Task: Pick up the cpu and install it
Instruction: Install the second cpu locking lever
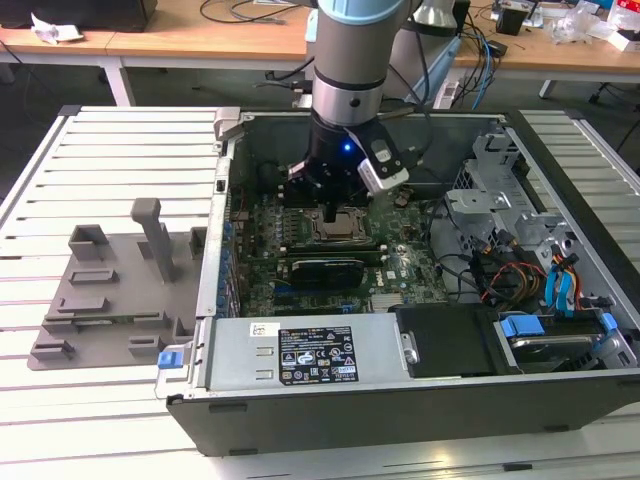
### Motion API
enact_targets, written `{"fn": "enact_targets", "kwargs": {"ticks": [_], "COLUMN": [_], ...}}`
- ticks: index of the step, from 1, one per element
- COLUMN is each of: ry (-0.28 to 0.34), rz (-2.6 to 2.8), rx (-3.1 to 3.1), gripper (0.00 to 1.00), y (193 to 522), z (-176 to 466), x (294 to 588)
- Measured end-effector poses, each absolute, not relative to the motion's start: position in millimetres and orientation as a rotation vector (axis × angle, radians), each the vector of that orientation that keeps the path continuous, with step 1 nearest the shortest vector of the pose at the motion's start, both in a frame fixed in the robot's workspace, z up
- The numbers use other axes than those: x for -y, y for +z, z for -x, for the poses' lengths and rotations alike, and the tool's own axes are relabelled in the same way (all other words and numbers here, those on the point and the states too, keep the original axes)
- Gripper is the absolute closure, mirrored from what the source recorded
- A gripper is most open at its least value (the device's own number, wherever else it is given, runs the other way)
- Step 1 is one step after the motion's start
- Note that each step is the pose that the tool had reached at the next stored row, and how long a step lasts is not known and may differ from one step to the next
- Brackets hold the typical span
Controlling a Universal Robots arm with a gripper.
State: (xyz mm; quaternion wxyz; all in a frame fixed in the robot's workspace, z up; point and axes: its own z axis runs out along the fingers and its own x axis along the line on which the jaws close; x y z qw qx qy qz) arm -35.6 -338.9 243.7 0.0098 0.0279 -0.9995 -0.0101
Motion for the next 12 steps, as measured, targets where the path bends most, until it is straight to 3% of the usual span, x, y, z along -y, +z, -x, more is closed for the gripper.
{"fn": "enact_targets", "kwargs": {"ticks": [12], "ry": [-0.033], "rz": [-0.087], "rx": [3.12], "gripper": [0.89], "y": [259.9], "z": [31.3], "x": [334.1]}}
